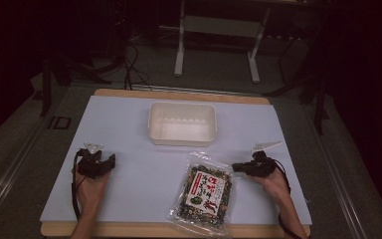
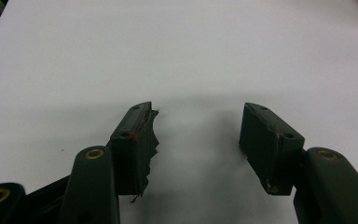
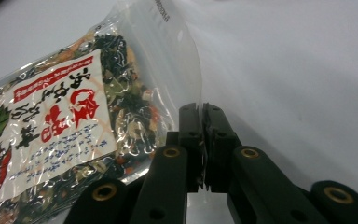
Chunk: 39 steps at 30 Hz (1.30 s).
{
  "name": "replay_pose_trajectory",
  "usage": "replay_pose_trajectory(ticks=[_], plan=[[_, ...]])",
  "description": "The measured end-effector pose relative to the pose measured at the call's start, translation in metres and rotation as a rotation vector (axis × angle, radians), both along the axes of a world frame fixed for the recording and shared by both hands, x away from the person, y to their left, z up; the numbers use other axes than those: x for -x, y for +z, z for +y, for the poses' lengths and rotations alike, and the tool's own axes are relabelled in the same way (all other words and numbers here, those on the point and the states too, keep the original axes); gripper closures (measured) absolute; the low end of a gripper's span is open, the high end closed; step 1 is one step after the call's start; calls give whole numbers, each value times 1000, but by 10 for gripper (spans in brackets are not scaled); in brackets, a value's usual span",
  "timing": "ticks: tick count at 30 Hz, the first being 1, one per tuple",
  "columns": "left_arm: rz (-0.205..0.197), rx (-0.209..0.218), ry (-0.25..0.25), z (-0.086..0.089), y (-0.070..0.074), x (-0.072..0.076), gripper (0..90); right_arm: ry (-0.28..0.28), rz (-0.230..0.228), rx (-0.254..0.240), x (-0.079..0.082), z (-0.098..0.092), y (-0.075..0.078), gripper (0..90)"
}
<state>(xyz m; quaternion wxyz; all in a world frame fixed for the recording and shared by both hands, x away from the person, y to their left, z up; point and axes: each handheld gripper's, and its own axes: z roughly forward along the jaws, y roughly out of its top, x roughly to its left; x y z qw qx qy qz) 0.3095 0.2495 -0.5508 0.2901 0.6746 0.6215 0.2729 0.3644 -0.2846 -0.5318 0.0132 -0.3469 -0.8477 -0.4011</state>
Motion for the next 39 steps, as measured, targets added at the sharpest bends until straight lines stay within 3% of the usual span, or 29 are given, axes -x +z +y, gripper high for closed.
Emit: replay_pose_trajectory(ticks=[4, 6, 8, 10, 12, 13, 16, 20, 24, 30, 39], plan=[[0, -1, 1, 0, 0, 0, 445, 16, 16, -5, -1, 3, -1, 797], [0, 0, 1, 0, 0, 0, 445, 41, 60, -32, -4, 7, -5, 730], [1, -2, 0, 0, 0, 0, 445, 46, 73, -37, -6, 12, -7, 700], [1, -1, 1, 0, 0, 0, 445, 51, 76, -37, -6, 13, -7, 701], [1, -2, 1, 0, 0, 0, 445, 61, 82, -28, -6, 16, -6, 797], [1, -2, 1, 0, 0, 0, 445, 61, 82, -28, -6, 16, -6, 797], [1, -1, 2, 0, 0, 0, 445, 70, 57, 10, -4, 20, -2, 883], [-1, -2, 2, 0, 0, 0, 445, 75, 17, 43, 0, 24, 3, 894], [-1, -2, 3, -1, 0, 0, 444, 72, -36, 41, 2, 26, 15, 895], [-2, -3, 3, -1, 0, 0, 443, 66, -81, 27, 2, 27, 31, 896], [-20, 0, 6, -1, 1, 2, 441, 78, -121, 8, 0, 30, 51, 896]])
